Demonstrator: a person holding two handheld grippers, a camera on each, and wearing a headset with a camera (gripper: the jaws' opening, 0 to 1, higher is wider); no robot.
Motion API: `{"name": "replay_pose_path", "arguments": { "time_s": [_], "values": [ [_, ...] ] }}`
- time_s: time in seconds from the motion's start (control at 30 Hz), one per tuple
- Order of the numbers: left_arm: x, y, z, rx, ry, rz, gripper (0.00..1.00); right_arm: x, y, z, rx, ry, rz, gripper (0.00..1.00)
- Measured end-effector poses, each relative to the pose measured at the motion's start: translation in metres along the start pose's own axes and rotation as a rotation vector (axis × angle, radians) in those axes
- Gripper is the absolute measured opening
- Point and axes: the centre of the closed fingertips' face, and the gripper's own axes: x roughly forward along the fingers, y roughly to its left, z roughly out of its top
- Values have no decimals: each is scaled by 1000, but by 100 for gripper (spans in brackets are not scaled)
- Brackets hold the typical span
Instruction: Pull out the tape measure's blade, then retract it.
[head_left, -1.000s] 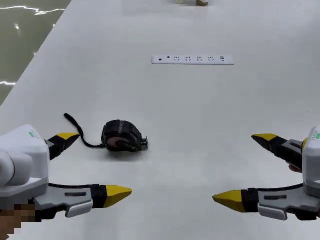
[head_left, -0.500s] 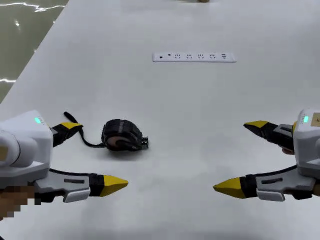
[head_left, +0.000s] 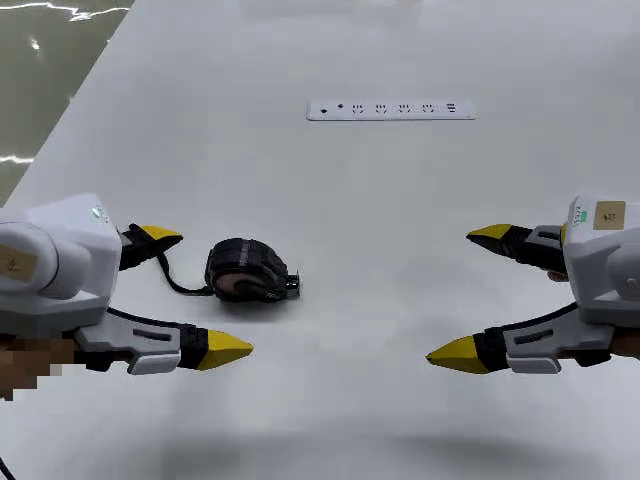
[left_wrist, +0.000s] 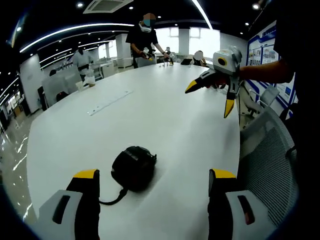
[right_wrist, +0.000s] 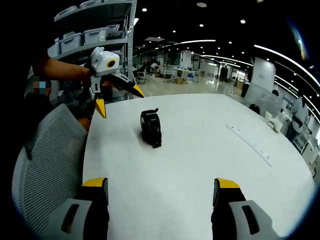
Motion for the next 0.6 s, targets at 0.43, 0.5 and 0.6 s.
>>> {"name": "replay_pose_path", "arguments": {
  "time_s": [0.43,0.5,0.6],
  "values": [
    [11,15,-3,70,56,-57,75,20,-11,4,-98,37,62,78],
    [13,18,-5,80,75,-67,73,24,-12,6,-110,40,72,77],
    [14,21,-7,106,95,-78,71,30,-14,7,-127,48,88,75]
  ]
}}
